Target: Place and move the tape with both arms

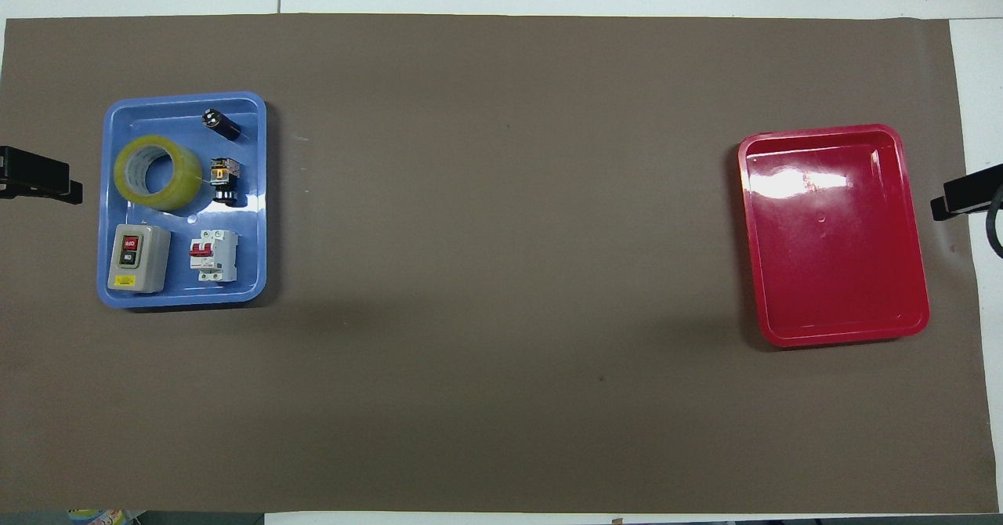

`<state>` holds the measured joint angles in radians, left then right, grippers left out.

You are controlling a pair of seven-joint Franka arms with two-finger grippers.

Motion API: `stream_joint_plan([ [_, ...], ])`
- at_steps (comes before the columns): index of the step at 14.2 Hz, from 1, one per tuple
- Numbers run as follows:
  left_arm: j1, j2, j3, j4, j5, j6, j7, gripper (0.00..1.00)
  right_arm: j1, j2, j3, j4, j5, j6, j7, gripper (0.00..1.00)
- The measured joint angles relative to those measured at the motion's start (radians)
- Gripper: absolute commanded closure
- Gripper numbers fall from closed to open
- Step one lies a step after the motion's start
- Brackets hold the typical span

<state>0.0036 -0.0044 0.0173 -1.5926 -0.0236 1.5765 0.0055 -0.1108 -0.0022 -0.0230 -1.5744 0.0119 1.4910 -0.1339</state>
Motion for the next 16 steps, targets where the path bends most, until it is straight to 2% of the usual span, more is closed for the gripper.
stream_joint_plan([
  [11, 0.003, -0.006, 0.003, 0.000, 0.002, 0.018, 0.000, 0.00, 0.000, 0.000, 0.000, 0.000, 0.000, 0.000, 0.000, 0.00],
  [13, 0.005, -0.006, 0.007, -0.021, 0.003, 0.072, 0.000, 0.00, 0.000, 0.000, 0.000, 0.000, 0.000, 0.000, 0.000, 0.00],
  [16, 0.040, 0.007, 0.012, -0.117, 0.005, 0.228, 0.000, 0.00, 0.000, 0.000, 0.000, 0.000, 0.000, 0.000, 0.000, 0.00],
])
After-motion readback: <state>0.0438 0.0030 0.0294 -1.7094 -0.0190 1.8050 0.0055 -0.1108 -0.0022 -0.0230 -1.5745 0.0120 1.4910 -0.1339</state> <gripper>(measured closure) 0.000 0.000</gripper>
